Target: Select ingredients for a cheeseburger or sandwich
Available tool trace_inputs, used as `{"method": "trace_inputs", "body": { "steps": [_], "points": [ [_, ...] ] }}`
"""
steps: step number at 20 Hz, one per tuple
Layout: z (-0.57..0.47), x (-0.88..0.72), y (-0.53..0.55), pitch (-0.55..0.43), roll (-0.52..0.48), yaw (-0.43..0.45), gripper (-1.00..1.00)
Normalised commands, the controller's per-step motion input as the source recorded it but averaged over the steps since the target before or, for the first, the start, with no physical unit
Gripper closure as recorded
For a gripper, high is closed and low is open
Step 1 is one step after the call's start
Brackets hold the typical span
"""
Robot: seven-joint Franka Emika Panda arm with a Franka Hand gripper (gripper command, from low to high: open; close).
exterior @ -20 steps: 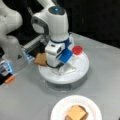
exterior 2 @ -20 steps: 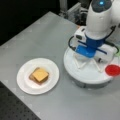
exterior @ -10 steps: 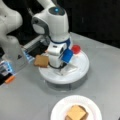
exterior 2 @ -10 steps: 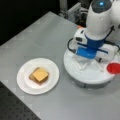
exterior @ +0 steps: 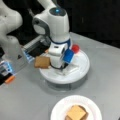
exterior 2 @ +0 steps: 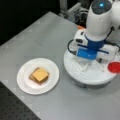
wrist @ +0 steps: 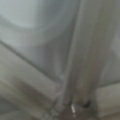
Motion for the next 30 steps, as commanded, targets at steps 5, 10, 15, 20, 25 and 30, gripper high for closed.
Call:
{"method": "trace_inputs", "body": {
  "steps": [5, 10, 15, 20, 25, 30],
  "points": [
    [-0.08, 0.06, 0.25, 0.009, 0.017, 0.328, -1.00],
    [-0.07, 0.05, 0.25, 0.019, 0.018, 0.354, -1.00],
    [-0.07, 0.04, 0.23, 0.029, 0.004, 0.357, -1.00],
    [-0.08, 0.03, 0.26, 0.017, 0.035, 0.336, -1.00],
    [-0.09, 0.02, 0.28, 0.071, 0.029, 0.333, -1.00],
    [-0.08, 0.05, 0.31, 0.071, -0.034, 0.462, -1.00]
  ]
}}
